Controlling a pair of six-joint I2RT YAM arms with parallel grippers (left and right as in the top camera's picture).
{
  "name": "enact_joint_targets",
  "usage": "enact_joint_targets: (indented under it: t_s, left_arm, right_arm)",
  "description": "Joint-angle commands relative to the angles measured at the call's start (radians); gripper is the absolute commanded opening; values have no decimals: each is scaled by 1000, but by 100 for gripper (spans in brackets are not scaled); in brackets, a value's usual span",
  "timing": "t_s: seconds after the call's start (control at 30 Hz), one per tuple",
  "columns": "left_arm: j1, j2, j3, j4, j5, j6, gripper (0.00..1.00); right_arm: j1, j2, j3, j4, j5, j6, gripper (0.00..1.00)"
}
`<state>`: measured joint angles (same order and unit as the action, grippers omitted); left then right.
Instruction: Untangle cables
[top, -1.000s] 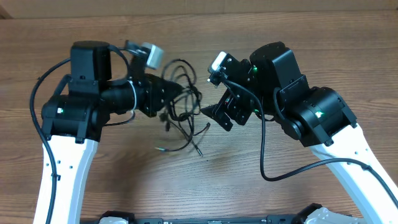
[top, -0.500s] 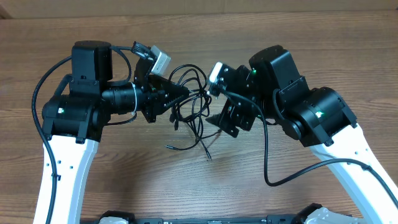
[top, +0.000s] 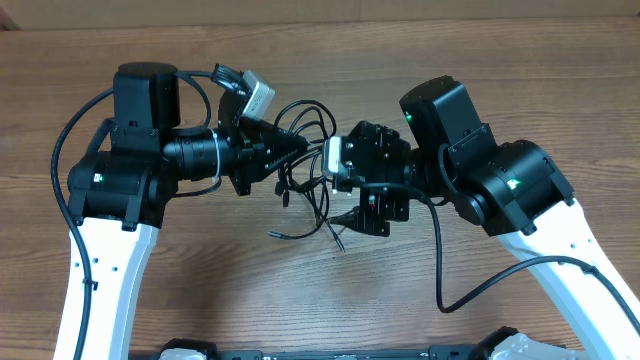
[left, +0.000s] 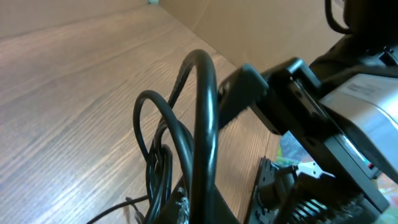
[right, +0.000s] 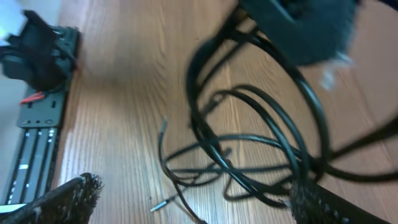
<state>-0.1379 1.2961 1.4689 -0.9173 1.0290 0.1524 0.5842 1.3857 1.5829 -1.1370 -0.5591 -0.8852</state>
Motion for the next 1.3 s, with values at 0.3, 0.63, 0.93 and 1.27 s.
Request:
enact_joint_targets:
  t_s: [0.3,0.63,0.93,1.27]
  left_arm:
    - [-3,-10,13,71,53,-129,4]
    - [-3,-10,13,114,178,-279,4]
    - [-3,-10,13,114,228,-318,4]
    - [-3,-10,13,116,229,-317,4]
  right_arm:
    - [5,-3,19,65,-116,-71,99]
    - [5,6,19,144,-116,-93,100]
    - [5,18,19,193,-64,-127,100]
    - [5,40,13,183,-137,-138,100]
